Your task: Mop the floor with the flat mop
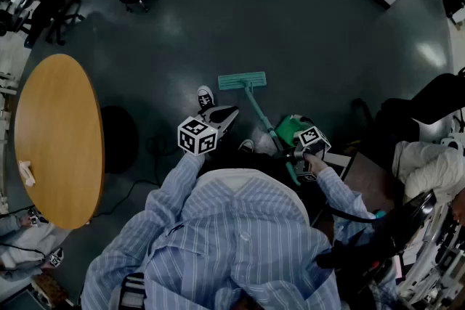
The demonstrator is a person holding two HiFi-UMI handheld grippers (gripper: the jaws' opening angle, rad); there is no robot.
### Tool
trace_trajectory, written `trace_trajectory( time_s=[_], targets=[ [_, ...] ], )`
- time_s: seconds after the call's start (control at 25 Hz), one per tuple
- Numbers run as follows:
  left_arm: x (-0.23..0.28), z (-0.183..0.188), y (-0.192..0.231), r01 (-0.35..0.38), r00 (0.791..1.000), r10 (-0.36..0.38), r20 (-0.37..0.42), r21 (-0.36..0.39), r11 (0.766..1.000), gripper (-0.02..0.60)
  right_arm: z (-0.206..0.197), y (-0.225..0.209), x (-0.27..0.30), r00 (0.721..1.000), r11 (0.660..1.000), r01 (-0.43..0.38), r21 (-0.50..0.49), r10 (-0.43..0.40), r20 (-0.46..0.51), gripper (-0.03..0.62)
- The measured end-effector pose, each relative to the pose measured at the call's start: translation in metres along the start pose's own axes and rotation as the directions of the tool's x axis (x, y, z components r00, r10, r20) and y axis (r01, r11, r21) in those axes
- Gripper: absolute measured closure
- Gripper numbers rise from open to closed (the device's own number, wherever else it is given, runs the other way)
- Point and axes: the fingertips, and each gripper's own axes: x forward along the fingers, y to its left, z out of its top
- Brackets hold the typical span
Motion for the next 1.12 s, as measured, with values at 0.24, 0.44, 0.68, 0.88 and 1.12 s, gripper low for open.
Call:
trace_trajectory(
  time_s=[0.24, 0.44, 0.68, 0.88, 1.12],
  targets=[
    [0.001, 0.000, 0.001, 0.000, 1.000, 0.000, -0.001, 0.000, 1.000, 0.566, 0.002, 0.001, 0.000, 1.000, 1.000, 0.000, -0.001, 0.000, 0.001, 0.543],
    [0.002, -0.002, 0.002, -0.002, 1.000, 0.002, -0.002, 0.002, 1.000, 0.566, 0.003, 0.000, 0.000, 1.000, 1.000, 0.005, -0.001, -0.005, -0.001, 0.543],
    [0.005, 0.002, 0.007, -0.006, 1.000, 0.006, 0.002, -0.005, 1.000, 0.566, 0.008, 0.004, -0.003, 1.000, 1.000, 0.017, -0.001, -0.017, 0.002, 0.543],
    [0.010, 0.008, 0.012, -0.001, 1.000, 0.001, -0.008, -0.009, 1.000, 0.566, 0.015, 0.013, -0.004, 1.000, 1.000, 0.014, -0.001, -0.014, 0.006, 0.543],
    [0.022, 0.022, 0.037, 0.004, 1.000, -0.005, -0.029, -0.011, 1.000, 0.566, 0.047, 0.038, -0.002, 1.000, 1.000, -0.014, 0.013, 0.014, 0.012, 0.542]
  ],
)
